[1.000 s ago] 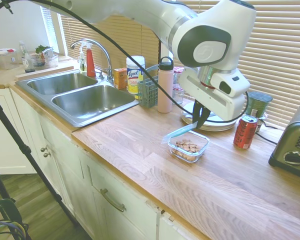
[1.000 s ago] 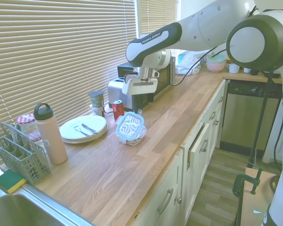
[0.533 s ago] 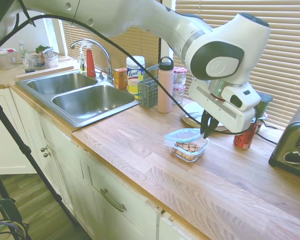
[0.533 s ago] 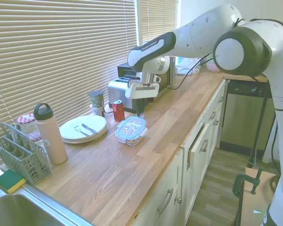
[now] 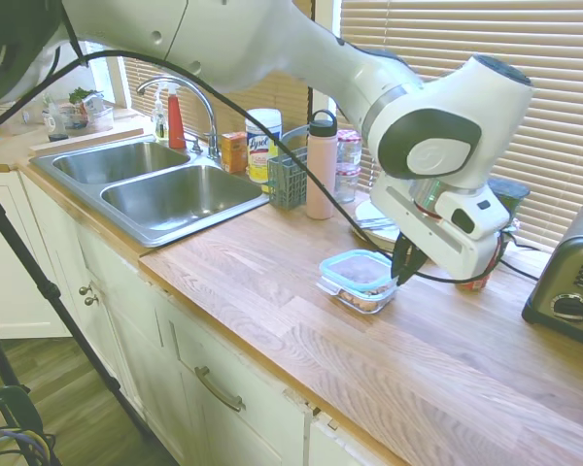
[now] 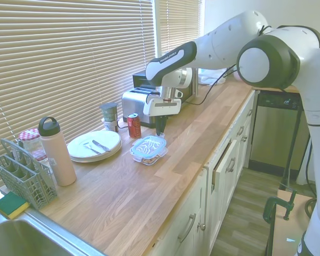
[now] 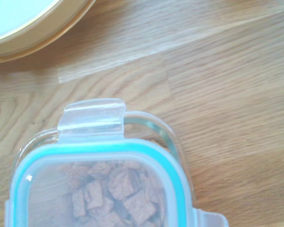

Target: Cover the lid of the food container

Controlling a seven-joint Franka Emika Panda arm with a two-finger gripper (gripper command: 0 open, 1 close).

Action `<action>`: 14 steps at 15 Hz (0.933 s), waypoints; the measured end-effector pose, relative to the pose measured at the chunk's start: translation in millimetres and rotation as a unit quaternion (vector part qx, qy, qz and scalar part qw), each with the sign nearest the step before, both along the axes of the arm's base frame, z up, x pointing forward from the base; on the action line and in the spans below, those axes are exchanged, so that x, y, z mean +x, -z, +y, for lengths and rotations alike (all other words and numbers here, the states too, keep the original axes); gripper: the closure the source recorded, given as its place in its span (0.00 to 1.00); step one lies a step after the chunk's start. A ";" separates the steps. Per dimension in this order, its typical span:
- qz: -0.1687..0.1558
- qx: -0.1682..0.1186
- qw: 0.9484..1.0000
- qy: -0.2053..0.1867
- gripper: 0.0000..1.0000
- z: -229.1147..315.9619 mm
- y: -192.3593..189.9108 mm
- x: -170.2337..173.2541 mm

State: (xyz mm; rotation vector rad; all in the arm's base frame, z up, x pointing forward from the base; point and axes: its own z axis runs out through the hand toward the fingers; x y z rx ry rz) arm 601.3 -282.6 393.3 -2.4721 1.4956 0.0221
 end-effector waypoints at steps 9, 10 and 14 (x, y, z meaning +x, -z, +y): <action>0.004 -0.003 1.000 0.010 0.00 -12.9 10.5 6.9; 0.004 -0.003 1.000 0.011 0.00 -14.7 10.9 7.7; 0.005 -0.004 1.000 0.015 0.00 -19.8 13.9 7.3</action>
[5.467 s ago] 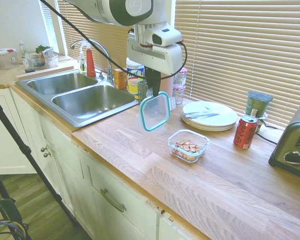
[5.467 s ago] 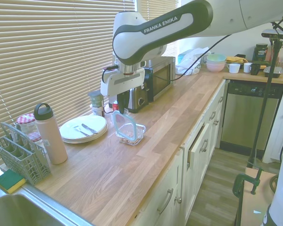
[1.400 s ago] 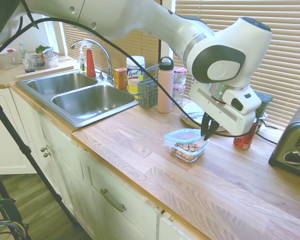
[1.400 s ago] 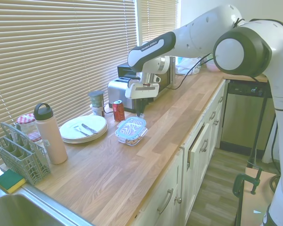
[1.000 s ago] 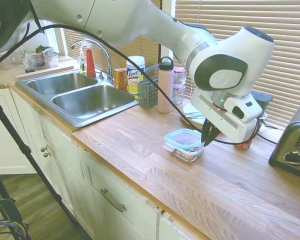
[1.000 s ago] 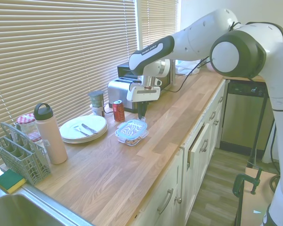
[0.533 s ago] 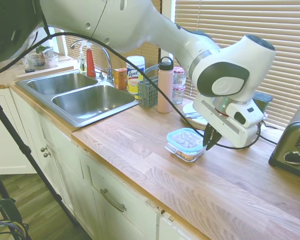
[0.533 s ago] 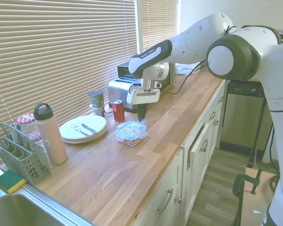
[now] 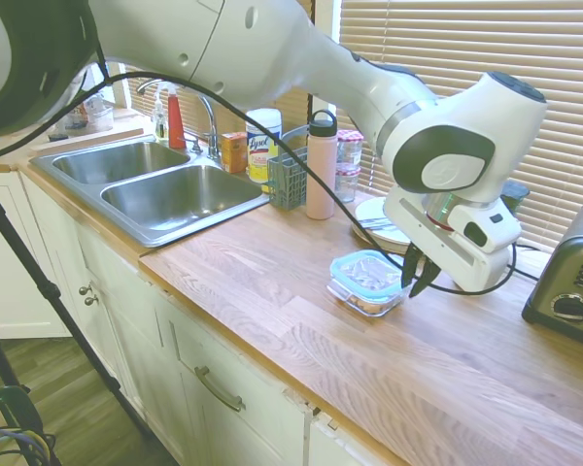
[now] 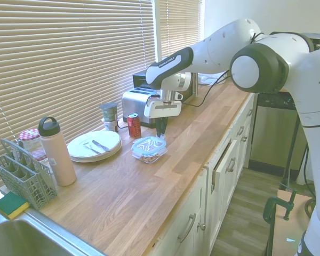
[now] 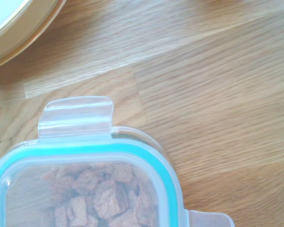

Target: Cover the lid of the food container

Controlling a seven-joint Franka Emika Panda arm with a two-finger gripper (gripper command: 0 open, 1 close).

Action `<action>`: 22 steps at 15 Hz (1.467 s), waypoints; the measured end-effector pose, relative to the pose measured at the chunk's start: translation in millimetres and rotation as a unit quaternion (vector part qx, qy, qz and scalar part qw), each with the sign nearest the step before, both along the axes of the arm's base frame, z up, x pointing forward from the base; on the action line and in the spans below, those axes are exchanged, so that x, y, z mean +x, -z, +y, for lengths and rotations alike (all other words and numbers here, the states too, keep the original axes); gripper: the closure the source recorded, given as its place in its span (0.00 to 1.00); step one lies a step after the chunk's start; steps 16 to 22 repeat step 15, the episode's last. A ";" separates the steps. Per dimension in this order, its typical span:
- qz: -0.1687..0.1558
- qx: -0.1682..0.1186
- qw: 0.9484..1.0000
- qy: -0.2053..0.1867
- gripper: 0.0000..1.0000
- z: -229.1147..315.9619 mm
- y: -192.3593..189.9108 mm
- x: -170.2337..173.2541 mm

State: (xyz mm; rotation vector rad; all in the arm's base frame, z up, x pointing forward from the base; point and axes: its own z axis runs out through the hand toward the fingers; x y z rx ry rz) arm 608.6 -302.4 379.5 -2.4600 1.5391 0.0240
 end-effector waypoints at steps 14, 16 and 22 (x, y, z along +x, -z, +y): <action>-0.062 -0.012 0.998 -0.031 0.00 22.2 -105.1 -72.8; -0.064 -0.017 0.997 -0.041 0.00 33.2 -113.5 -85.6; -0.064 -0.017 0.997 -0.041 0.00 33.2 -113.5 -85.6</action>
